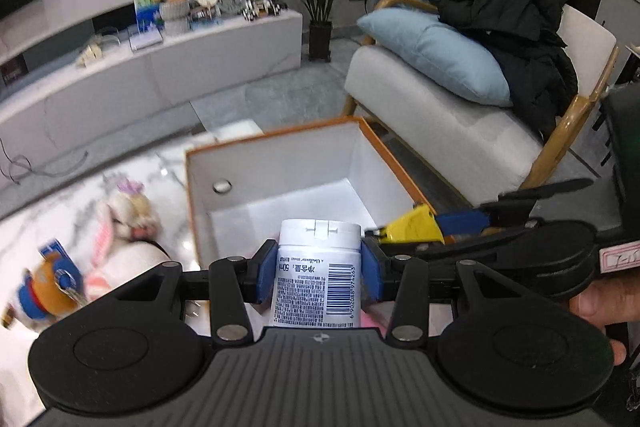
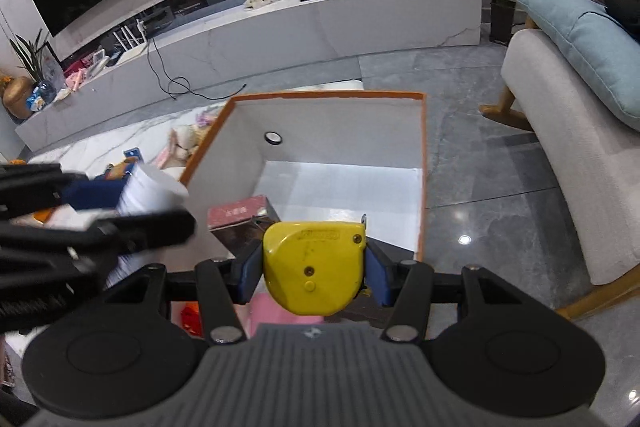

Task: Organize objects
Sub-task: 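Lower both held items into the orange box and open both tools, then move both open tools back over the table toward the remaining items, then grasp the gold square box with the left tool while the right tool grasps the striped plush, then carry the gold box and striped plush with both tools toward the orange box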

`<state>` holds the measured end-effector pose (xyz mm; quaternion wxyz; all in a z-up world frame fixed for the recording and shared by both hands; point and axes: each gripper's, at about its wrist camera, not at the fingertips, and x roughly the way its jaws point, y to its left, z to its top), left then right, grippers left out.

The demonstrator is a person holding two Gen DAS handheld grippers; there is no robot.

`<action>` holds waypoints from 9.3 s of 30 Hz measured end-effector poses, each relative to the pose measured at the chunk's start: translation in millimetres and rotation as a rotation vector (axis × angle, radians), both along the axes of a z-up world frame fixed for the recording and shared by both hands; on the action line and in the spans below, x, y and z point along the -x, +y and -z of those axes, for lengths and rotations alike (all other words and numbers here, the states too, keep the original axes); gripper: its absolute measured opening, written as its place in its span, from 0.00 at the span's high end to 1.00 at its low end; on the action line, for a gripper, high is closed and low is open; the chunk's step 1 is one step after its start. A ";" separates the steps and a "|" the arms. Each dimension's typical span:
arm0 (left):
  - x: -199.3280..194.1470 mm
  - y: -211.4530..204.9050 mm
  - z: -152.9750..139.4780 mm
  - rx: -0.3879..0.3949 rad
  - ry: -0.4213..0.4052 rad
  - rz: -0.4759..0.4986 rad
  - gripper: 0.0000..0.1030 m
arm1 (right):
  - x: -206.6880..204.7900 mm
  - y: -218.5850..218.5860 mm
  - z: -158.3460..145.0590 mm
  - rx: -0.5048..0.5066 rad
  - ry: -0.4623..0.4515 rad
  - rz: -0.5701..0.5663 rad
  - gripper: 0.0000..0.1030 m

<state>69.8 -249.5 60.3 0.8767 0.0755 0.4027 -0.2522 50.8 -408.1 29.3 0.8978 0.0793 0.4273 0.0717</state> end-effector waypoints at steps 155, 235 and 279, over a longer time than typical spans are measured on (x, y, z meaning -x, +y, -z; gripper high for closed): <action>29.8 192.3 126.5 -0.157 0.045 0.337 0.23 | -152.2 303.9 117.2 0.789 0.115 -0.537 0.24; 54.6 213.2 70.8 -0.104 0.034 -0.256 0.30 | -36.1 250.9 -8.8 0.358 -0.064 -0.543 0.28; 51.6 75.3 4.6 -0.126 -0.100 -0.086 0.30 | -23.2 26.9 -6.0 0.207 -0.085 -0.178 0.28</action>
